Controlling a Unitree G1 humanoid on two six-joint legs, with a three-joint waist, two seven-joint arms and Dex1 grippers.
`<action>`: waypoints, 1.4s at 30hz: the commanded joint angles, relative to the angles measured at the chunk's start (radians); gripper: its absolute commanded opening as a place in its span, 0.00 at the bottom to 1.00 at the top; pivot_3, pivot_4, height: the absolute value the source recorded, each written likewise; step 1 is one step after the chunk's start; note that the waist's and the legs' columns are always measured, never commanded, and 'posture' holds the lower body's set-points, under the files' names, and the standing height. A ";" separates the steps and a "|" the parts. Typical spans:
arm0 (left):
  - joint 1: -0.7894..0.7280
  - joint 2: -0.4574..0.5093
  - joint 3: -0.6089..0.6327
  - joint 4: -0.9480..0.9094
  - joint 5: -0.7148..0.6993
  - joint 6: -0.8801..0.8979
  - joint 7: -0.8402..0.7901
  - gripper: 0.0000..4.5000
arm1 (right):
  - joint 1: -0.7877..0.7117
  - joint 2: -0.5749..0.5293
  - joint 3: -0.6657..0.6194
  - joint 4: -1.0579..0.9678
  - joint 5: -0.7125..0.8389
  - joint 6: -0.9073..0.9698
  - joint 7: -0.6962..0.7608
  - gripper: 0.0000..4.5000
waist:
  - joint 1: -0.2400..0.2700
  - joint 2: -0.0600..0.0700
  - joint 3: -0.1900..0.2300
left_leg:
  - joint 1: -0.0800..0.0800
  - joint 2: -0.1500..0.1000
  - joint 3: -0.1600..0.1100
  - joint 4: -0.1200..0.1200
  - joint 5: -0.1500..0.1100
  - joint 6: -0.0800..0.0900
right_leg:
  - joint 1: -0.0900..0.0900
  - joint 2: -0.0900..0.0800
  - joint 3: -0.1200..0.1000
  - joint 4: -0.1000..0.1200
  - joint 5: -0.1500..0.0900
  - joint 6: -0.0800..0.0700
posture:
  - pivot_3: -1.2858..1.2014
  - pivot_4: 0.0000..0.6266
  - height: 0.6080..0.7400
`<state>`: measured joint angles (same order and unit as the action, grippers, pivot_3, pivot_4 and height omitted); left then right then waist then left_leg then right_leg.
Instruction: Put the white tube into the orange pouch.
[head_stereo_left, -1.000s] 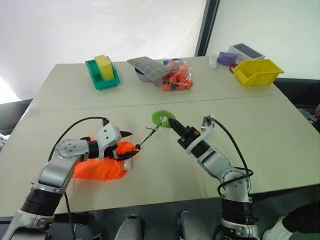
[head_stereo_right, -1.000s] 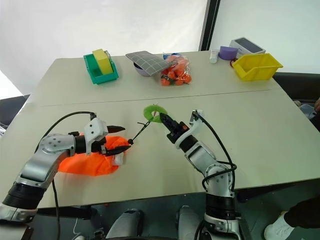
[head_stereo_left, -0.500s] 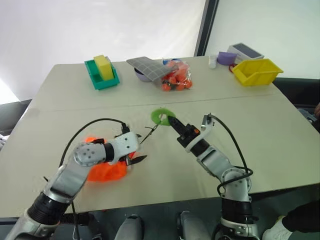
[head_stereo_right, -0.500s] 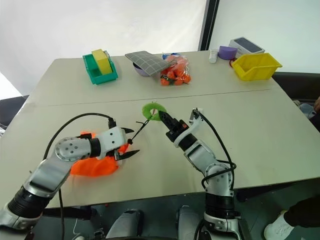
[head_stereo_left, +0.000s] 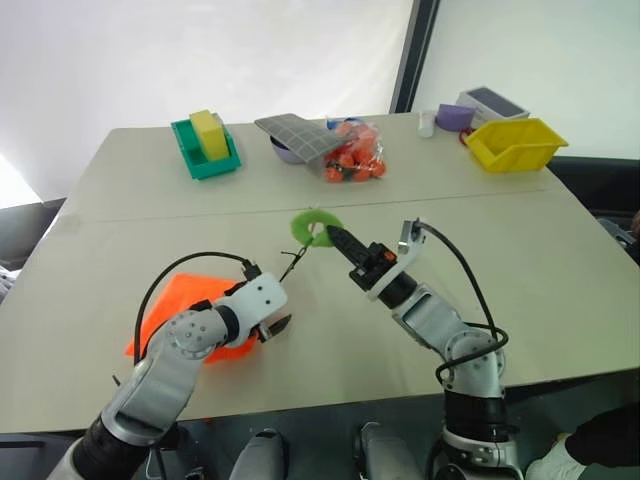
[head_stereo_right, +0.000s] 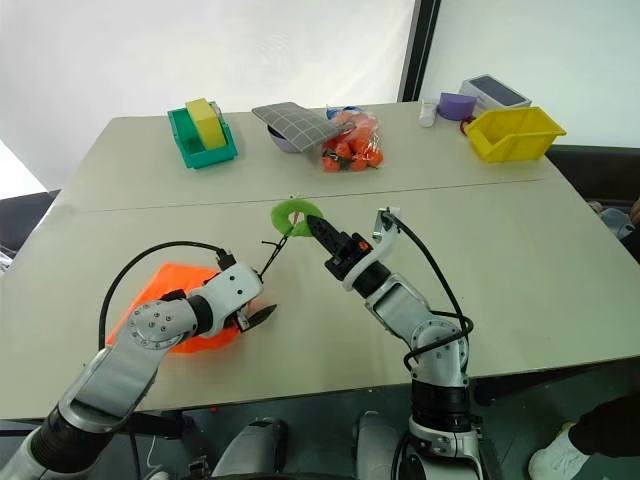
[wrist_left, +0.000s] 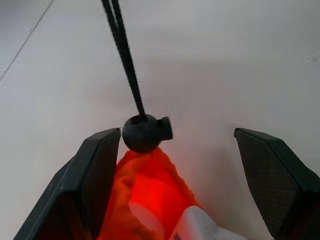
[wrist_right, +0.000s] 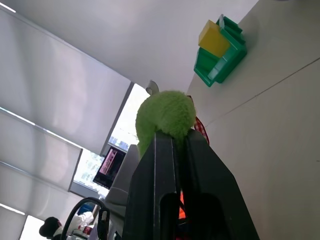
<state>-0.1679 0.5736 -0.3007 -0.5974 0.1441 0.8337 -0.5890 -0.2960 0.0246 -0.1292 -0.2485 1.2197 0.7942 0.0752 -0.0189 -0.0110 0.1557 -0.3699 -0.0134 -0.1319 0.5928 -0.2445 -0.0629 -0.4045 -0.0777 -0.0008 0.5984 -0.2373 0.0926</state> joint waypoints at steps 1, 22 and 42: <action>0.006 -0.018 -0.002 -0.054 0.015 0.011 0.041 0.86 | -0.018 -0.005 0.003 -0.066 0.039 0.004 -0.006 0.00 | 0.000 0.000 0.000 | 0.000 0.000 0.000 0.000 0.000 0.000 | 0.000 0.000 0.000 0.000 0.000 0.000 | 0.52 0.24 1.00; -0.007 -0.047 0.004 -0.011 -0.004 -0.035 0.071 0.13 | -0.012 -0.034 0.027 -0.075 0.025 -0.001 -0.004 0.00 | 0.001 0.000 0.000 | 0.000 0.000 0.000 0.000 0.000 0.000 | 0.000 0.000 0.000 0.000 0.000 0.000 | 0.52 0.24 1.00; 0.139 0.275 0.182 -0.003 -0.210 -0.079 -0.233 0.06 | -0.077 -0.022 -0.077 0.099 -0.187 -0.164 -0.142 0.00 | -0.002 0.001 0.000 | 0.000 0.000 0.000 0.000 0.000 0.000 | -0.001 0.000 0.000 0.000 0.001 -0.002 | 0.52 0.24 1.00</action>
<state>-0.0512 0.8158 -0.1545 -0.5940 -0.0521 0.7615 -0.7888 -0.3413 0.0037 -0.1688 -0.1280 1.0468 0.6710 -0.0576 -0.0213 -0.0098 0.1558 -0.3701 -0.0129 -0.1315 0.5926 -0.2445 -0.0629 -0.4052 -0.0777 -0.0008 0.5980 -0.2367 0.0909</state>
